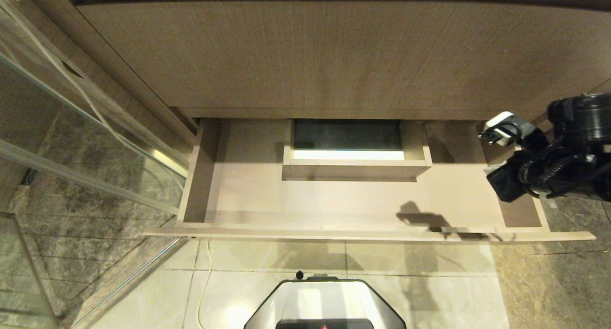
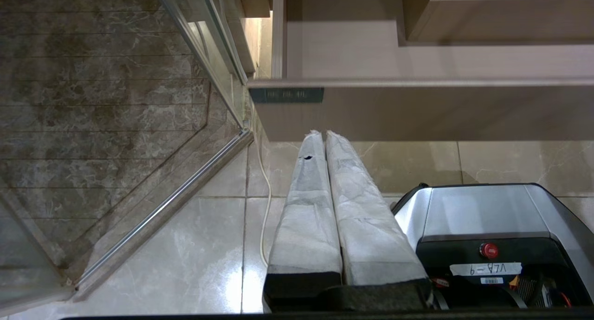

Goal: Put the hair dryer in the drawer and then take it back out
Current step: Pull open the drawer, then pick up the hairdryer

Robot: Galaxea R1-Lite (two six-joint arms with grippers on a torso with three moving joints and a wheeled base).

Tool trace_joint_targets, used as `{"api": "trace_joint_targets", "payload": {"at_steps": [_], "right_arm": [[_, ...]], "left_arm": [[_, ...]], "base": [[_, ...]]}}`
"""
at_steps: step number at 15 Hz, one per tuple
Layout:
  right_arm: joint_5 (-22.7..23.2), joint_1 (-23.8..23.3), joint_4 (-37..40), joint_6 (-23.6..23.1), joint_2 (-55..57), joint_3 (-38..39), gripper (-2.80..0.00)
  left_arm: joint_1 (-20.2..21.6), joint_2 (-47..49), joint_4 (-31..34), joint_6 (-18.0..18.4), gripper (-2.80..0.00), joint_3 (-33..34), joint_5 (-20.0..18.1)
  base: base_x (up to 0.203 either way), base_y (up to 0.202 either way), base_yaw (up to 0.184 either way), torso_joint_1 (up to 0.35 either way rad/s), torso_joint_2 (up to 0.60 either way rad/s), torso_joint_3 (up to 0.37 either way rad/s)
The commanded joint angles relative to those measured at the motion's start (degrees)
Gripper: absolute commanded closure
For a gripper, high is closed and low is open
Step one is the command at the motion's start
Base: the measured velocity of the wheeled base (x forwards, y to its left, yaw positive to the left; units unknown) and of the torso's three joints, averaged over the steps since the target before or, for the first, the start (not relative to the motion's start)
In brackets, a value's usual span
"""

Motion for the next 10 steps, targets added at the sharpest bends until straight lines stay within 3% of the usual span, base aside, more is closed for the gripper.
{"api": "trace_joint_targets", "payload": {"at_steps": [1,5,10], "right_arm": [[0.02,0.35,0.80,7.49,-20.95,10.97,0.00],[1.63,0.45,3.50,17.19,-52.14,27.20,0.00],[2.62,0.48,8.59,22.22,-86.14,39.46,0.00]], "left_arm": [[0.01,0.00,0.00,-0.02,0.00,0.09,0.00],[0.01,0.00,0.00,-0.02,0.00,0.09,0.00],[0.01,0.00,-0.09,-0.02,0.00,0.00,0.00]], "base": [[0.000,0.000,0.000,0.000,0.00,0.000],[0.000,0.000,0.000,0.000,0.00,0.000],[0.000,0.000,0.000,0.000,0.00,0.000]]}}
